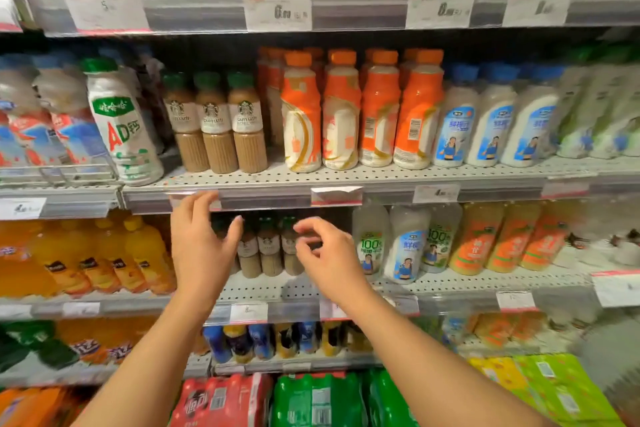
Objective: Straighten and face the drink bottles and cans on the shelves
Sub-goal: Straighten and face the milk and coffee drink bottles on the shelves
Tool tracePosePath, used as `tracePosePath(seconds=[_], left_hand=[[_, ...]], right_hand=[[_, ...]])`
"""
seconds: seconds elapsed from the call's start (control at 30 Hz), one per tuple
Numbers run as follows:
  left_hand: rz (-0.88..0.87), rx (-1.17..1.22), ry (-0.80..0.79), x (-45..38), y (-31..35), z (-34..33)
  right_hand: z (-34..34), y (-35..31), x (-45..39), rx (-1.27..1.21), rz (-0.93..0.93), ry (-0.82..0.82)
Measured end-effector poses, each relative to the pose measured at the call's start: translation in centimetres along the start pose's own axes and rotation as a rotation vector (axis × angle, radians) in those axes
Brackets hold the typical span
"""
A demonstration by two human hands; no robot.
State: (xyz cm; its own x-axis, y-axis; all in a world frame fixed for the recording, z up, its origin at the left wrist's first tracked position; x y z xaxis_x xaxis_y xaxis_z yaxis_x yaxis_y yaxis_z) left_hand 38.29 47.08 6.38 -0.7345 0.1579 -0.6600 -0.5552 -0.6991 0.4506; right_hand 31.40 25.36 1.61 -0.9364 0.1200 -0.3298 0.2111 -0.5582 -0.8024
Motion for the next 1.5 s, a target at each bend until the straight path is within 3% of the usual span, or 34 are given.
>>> tracePosePath(seconds=[0.2, 0.3, 0.5, 0.63, 1.07, 1.17, 1.27, 1.4, 1.5], left_hand=[[-0.012, -0.029, -0.394, 7.9, -0.8, -9.3], [0.058, -0.05, -0.576, 11.4, -2.9, -12.8], [0.087, -0.194, -0.704, 16.3, -7.6, -16.0], [0.14, -0.288, -0.792, 18.7, -11.3, -18.7], [0.125, -0.306, -0.776, 20.1, -12.3, -20.7], [0.164, -0.19, -0.628, 20.6, -12.3, -19.8], [0.314, -0.077, -0.491, 24.8, -14.1, -19.5], [0.503, -0.008, -0.64, 29.3, -18.7, -23.0], [0.597, 0.048, -0.583, 27.2, -22.4, -24.4]], right_hand=[[-0.2, 13.4, 7.1, 0.467, -0.329, -0.259], [-1.2, 17.5, 8.2, 0.651, -0.346, -0.414], [-3.6, 22.8, 9.0, 0.868, -0.358, -0.606], [-4.8, 24.8, 10.9, 0.892, -0.393, -0.576], [-5.2, 24.0, 10.6, 0.952, -0.349, -0.529], [-5.4, 24.2, 10.7, 0.956, -0.303, -0.467], [-5.6, 24.7, 10.8, 0.966, -0.288, -0.4], [-5.8, 24.9, 11.2, 1.006, -0.28, -0.338], [-6.2, 25.3, 11.2, 1.019, -0.288, -0.288]])
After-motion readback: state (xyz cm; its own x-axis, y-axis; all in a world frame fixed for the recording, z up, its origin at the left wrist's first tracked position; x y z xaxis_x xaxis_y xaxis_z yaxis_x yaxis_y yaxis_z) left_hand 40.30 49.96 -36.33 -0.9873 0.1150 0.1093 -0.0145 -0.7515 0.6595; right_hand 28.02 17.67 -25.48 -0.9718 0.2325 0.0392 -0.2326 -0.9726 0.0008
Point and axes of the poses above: each hand's wrist, its own x-axis away from the middle knuckle, its own z-axis out of the back of the hand, y = z × x, the point moved 10 cm from there along -x, towards the middle knuckle, and after that the axes turned 9 degrees about -y, right-handed, at the moved point
